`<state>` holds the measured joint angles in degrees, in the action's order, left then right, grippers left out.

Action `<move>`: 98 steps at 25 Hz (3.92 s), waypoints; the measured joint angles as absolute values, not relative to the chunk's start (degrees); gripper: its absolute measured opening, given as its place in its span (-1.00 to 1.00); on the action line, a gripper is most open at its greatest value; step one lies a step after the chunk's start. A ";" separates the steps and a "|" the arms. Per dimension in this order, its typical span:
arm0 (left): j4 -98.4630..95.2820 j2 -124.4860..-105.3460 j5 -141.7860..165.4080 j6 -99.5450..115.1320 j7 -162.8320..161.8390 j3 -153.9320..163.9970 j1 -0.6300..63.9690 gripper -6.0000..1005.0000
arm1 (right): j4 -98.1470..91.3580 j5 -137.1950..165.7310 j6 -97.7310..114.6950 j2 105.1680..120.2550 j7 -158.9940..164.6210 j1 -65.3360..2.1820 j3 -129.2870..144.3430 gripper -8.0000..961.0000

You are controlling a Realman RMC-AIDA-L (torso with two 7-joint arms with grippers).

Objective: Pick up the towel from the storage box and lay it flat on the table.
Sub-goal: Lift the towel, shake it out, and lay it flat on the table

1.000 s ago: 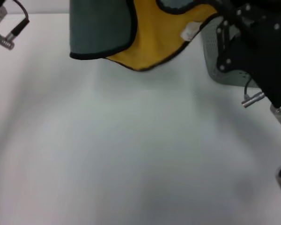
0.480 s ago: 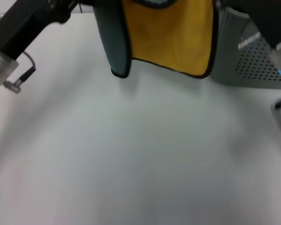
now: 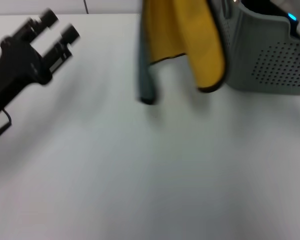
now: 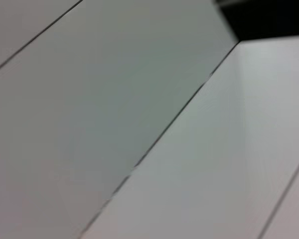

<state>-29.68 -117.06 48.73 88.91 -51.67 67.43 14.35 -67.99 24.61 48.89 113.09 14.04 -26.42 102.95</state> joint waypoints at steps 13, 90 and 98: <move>-25.81 -120.16 54.41 99.96 -41.36 66.03 11.27 0.23 | -90.44 82.68 47.74 113.23 79.14 -27.49 89.33 -0.97; -5.55 -120.76 34.97 83.86 -27.51 65.62 24.49 0.10 | -86.98 107.69 44.95 116.10 93.87 -46.09 85.83 -0.96; -5.58 -120.61 34.97 84.99 -28.91 65.42 24.14 0.08 | -87.19 107.51 45.14 116.00 93.90 -45.06 83.87 -0.95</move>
